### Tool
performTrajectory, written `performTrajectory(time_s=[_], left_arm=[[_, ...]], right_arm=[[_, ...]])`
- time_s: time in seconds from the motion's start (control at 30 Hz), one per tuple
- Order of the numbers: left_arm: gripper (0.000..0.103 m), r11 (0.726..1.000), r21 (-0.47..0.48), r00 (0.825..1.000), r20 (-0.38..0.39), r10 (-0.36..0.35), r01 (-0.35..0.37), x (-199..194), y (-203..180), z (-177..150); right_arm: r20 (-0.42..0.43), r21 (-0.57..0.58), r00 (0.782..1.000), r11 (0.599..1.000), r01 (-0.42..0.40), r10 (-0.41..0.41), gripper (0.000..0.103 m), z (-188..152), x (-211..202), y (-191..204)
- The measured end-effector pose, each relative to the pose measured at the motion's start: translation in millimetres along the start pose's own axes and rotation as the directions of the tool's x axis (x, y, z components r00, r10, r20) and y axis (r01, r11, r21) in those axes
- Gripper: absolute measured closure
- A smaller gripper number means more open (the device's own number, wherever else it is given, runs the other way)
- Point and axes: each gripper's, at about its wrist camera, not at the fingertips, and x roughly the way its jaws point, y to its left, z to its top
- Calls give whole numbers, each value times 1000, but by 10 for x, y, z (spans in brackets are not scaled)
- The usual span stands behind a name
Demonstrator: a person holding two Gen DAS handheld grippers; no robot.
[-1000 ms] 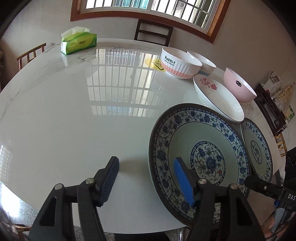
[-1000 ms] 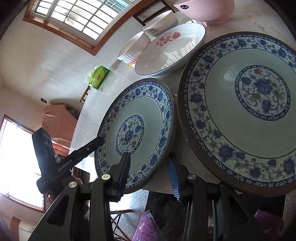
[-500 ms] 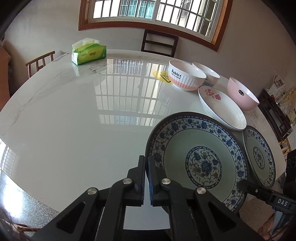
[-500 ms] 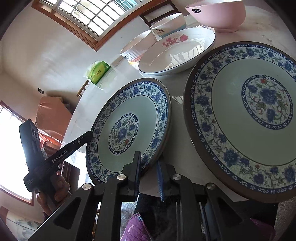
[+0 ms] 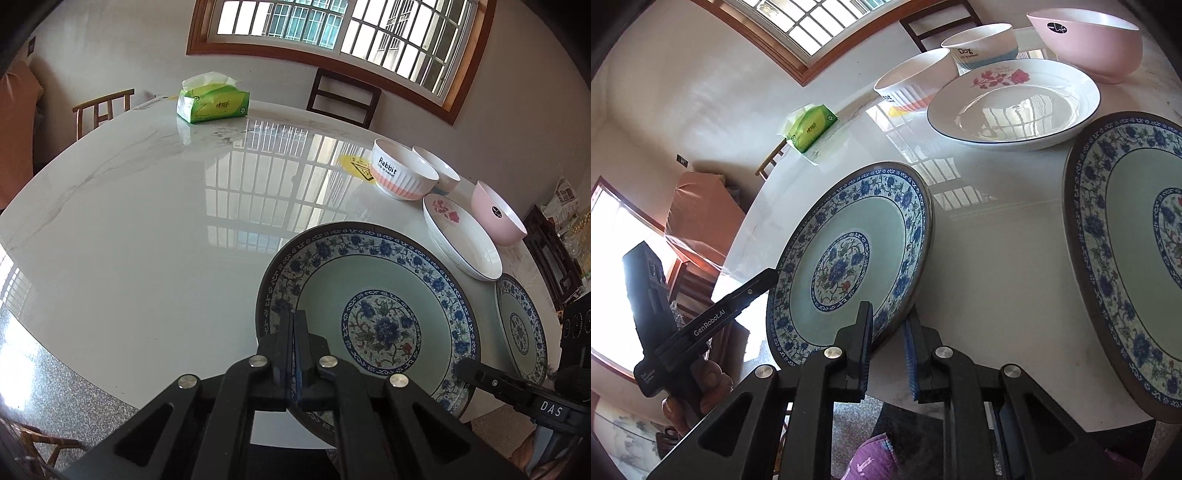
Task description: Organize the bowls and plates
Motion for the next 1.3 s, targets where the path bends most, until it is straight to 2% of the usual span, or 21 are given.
performTrajectory(time_s=[0.17,0.23,0.3,0.37,0.43,0.5,0.53,0.6,0.7,0.77,0.87,0.93,1.0,1.13,1.27,1.3], left_arm=[[102,999,-40,999,37,21,-20,-130,47,-1],[98,998,-42,997,70,39,-36,-246,-10,-7],[70,998,-26,993,106,54,-51,-381,-126,-26],[59,1000,9,991,136,-8,7,-508,-304,-50],[57,996,68,990,131,-59,51,-578,-567,-84],[55,985,131,986,106,-129,115,-596,-876,-122],[54,976,155,982,83,-168,153,-583,-1025,-144],[52,957,189,973,19,-229,222,-510,-1314,-173],[52,928,190,947,-89,-310,322,-313,-1710,-183],[52,917,178,930,-151,-334,358,-161,-1925,-182],[52,924,180,932,-200,-302,338,56,-2173,-181],[52,922,149,915,-250,-315,358,204,-2263,-197],[52,925,121,908,-274,-317,359,320,-2322,-199],[52,939,124,917,-286,-277,322,454,-2409,-176],[52,946,94,917,-290,-273,311,524,-2407,-164],[52,946,78,913,-297,-280,315,545,-2394,-171]], right_arm=[[-16,-14,1000,1000,-1,1,84,-10,66,8],[5,-14,1000,1000,0,0,76,-10,-19,-34],[57,-27,998,1000,4,-2,64,-25,-228,-86],[115,-47,993,999,16,-10,63,-47,-531,-176],[177,-47,984,998,39,-31,60,-96,-895,-312],[225,-40,972,996,82,-71,47,-137,-1240,-484],[242,-32,965,993,112,-101,45,-149,-1398,-582],[267,0,951,987,163,-158,44,-171,-1695,-811],[280,53,932,973,222,-228,43,-188,-2007,-1160],[255,89,933,967,239,-254,43,-191,-2099,-1404],[236,157,947,970,185,-219,43,-203,-2147,-1741],[231,171,951,971,168,-206,43,-184,-2140,-1881],[221,174,955,972,160,-196,43,-159,-2104,-1973],[202,186,968,976,115,-152,43,-109,-2031,-2121],[175,172,976,980,101,-131,44,-35,-1937,-2177],[169,172,978,980,96,-125,44,-11,-1905,-2197]])
